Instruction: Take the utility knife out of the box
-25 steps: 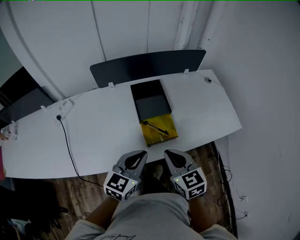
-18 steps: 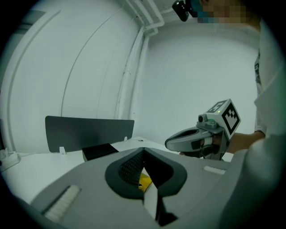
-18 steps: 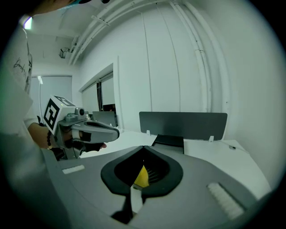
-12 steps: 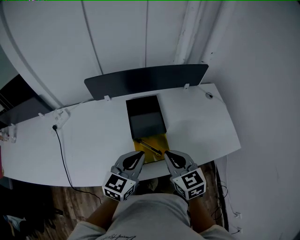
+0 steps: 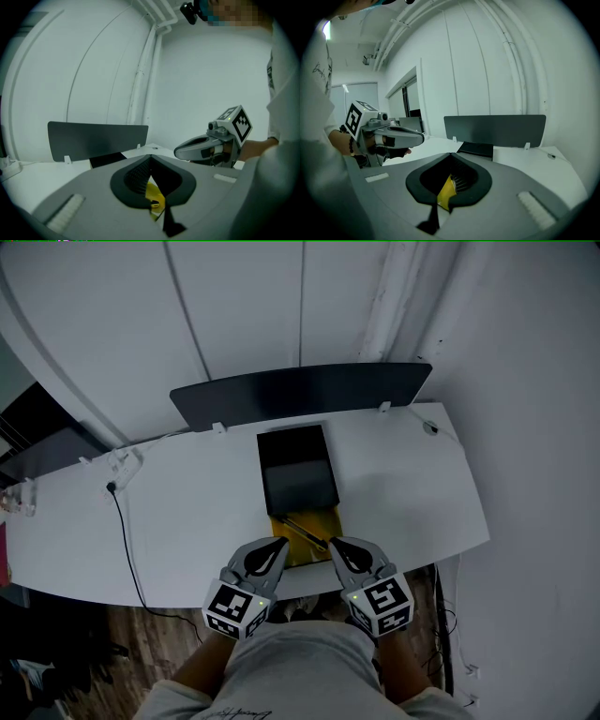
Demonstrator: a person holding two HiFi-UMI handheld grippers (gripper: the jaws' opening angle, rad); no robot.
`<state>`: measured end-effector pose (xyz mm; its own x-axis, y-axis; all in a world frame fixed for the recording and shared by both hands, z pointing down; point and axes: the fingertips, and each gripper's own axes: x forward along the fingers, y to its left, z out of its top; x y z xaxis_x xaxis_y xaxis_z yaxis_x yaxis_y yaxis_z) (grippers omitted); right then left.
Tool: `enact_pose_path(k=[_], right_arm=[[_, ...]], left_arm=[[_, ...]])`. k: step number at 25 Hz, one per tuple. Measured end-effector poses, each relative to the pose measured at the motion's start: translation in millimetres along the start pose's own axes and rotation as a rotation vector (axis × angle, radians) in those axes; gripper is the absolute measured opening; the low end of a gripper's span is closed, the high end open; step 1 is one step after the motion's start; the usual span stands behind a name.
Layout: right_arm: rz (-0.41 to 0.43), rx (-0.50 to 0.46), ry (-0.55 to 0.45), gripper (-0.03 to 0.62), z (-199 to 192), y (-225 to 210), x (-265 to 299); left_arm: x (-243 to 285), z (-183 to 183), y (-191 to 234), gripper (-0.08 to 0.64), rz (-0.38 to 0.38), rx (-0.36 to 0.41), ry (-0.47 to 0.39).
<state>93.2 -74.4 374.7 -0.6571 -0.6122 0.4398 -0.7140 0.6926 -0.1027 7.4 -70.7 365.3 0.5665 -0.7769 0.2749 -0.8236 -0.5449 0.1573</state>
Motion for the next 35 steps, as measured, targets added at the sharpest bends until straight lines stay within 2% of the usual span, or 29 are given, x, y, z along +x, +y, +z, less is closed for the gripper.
enact_pose_path(k=[11,20,35], right_arm=[[-0.027,0.027,0.066,0.015,-12,-7,22],[-0.036,0.038,0.121,0.015,-29,-16,44],[-0.040,0.031,0.217,0.015,-65,-30,72]], left_arm=[[11,-10,27,0.000,-0.038,0.008,0.057],[20,-31,51,0.000,-0.042,-0.017,0.099],[31,-72,66,0.000,-0.050,-0.061,0.152]])
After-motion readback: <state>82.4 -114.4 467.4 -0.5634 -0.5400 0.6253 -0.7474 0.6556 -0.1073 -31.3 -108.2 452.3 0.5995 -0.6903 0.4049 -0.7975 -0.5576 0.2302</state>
